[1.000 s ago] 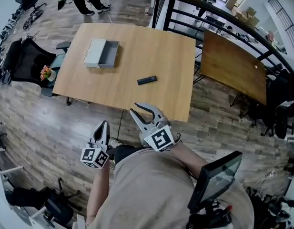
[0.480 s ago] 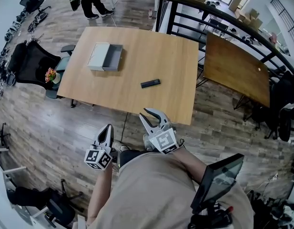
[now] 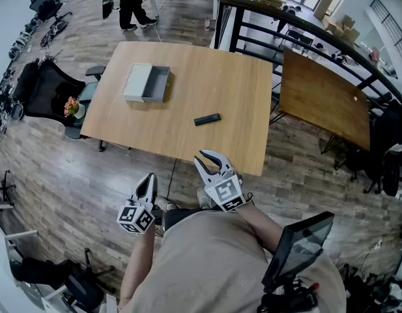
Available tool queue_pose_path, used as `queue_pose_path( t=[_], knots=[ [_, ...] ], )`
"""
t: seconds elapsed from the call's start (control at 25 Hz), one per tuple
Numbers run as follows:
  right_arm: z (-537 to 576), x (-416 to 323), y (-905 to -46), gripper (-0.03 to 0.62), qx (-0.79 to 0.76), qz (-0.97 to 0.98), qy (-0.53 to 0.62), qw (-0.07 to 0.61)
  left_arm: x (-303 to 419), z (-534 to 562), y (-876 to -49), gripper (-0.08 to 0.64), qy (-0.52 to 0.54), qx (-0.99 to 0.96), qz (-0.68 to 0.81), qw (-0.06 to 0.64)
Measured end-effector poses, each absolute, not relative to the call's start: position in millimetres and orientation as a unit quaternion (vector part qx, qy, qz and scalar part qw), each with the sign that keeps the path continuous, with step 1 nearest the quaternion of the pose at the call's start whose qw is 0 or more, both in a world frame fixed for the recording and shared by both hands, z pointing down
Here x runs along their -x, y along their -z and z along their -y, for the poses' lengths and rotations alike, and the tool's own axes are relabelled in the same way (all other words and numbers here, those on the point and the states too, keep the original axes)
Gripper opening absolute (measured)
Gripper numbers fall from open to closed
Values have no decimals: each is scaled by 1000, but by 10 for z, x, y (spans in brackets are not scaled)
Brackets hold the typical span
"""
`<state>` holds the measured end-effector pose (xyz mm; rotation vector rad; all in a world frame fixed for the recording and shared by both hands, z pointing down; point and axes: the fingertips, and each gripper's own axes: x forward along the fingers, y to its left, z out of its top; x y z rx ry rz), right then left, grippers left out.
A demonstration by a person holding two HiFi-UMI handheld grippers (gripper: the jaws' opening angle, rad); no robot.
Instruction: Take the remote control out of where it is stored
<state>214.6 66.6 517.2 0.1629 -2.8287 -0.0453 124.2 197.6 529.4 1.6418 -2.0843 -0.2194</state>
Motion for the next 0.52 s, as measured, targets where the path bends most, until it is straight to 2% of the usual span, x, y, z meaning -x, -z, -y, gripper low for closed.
queue_pose_path(
  t=[0.52],
  knots=[
    [-462, -2216, -5230, 64, -71, 984, -5, 164, -1257, -1798, -5327, -6, 84, -605, 753, 244]
  ],
)
